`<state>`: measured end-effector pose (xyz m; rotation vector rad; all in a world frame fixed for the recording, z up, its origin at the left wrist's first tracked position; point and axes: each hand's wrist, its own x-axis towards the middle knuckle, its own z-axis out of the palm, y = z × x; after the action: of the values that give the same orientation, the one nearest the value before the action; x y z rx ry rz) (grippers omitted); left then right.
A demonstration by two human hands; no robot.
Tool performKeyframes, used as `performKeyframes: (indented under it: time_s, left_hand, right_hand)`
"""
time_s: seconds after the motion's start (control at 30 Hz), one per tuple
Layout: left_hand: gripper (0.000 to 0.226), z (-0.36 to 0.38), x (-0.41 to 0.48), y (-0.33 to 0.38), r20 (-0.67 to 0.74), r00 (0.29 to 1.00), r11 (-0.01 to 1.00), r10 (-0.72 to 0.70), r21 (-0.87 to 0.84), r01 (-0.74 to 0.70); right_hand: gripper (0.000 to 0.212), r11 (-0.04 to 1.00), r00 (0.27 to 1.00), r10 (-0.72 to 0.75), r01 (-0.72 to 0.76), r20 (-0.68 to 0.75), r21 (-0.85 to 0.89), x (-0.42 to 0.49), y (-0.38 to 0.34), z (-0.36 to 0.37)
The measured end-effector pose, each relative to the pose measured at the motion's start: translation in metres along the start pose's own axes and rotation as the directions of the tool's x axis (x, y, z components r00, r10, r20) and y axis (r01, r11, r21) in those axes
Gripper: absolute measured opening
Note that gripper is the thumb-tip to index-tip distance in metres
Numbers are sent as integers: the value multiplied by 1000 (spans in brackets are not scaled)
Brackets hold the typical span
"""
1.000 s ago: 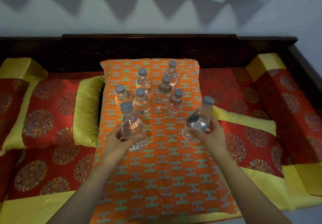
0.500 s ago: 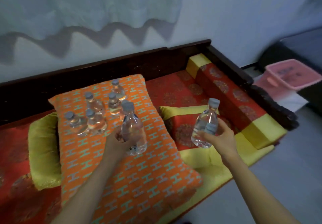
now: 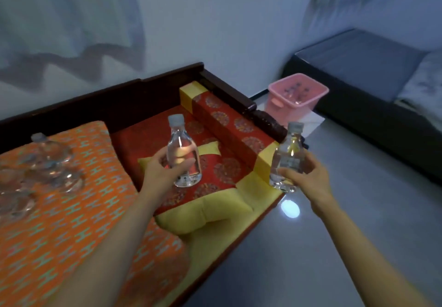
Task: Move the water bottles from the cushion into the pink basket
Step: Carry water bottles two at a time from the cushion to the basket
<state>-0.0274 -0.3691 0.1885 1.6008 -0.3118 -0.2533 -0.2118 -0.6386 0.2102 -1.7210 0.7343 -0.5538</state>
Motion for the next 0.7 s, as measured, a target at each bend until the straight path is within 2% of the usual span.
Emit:
performKeyframes:
  time_s: [0.3,0.57,0.7]
  left_hand:
    - [42,178,11,22,122,992,1000,-15,8,14]
    - [51,282,57,35,188,982,999,-25,32,19]
    - [47,325,85,29,206,978,999,-22,35,15]
  right_hand:
    - [55,999,995,-29,27,-99,-27,43,18,-160]
    - [62,1000,982,-9,11,-186,8,98,33,-223]
    - [63,1000,979,-1,4,-202,14,141,49,-249]
